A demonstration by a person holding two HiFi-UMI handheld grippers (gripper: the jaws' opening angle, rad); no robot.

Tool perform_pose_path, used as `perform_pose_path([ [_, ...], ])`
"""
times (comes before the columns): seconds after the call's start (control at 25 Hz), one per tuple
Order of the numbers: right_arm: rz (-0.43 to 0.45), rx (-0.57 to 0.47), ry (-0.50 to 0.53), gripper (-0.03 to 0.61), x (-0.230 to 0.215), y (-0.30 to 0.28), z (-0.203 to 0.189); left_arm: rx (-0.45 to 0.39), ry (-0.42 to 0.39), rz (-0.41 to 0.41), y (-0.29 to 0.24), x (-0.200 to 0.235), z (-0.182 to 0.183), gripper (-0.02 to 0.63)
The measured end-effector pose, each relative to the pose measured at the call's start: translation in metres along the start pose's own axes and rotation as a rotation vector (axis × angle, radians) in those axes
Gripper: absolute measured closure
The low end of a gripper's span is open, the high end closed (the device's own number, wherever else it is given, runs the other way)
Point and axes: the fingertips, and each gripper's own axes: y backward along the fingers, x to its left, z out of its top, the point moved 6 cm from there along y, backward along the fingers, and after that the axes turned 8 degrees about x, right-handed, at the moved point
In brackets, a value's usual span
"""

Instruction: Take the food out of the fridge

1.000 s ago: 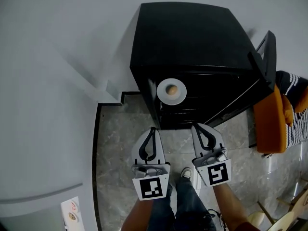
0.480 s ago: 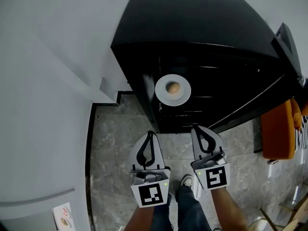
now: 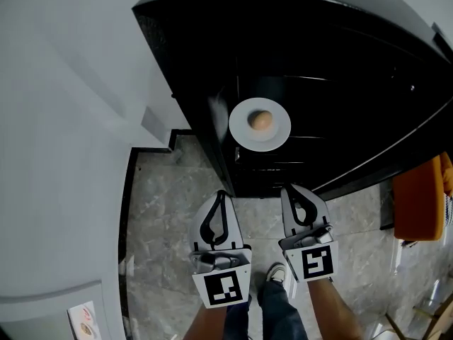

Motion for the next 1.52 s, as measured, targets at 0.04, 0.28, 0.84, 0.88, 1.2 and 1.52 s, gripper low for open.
perform_pose_path([
  [0.04,0.002,0.003,-0.006,0.557,0.0,-0.002,-0.003,0.001,-0.003,0.001,-0.002,0.0,-0.002,0.6],
  [0.28,0.018,0.041,-0.033,0.557,-0.003,-0.006,-0.015,0.003,-0.006,0.011,-0.008,-0.002,-0.004,0.6],
  [0.84,0.075,0.159,-0.366,0.554,-0.015,-0.027,-0.043,0.014,-0.008,0.012,-0.009,-0.003,-0.007,0.6],
  [0.88,0.084,0.157,-0.405,0.554,-0.016,-0.029,-0.043,0.013,-0.009,0.013,-0.009,-0.002,-0.007,0.6],
  [1.2,0.147,0.126,-0.734,0.549,-0.024,-0.045,-0.048,-0.002,-0.019,0.025,-0.01,0.002,-0.001,0.6],
  [1.52,0.2,0.036,-1.232,0.486,-0.037,-0.064,-0.06,-0.004,-0.025,0.028,-0.011,0.006,0.002,0.6],
])
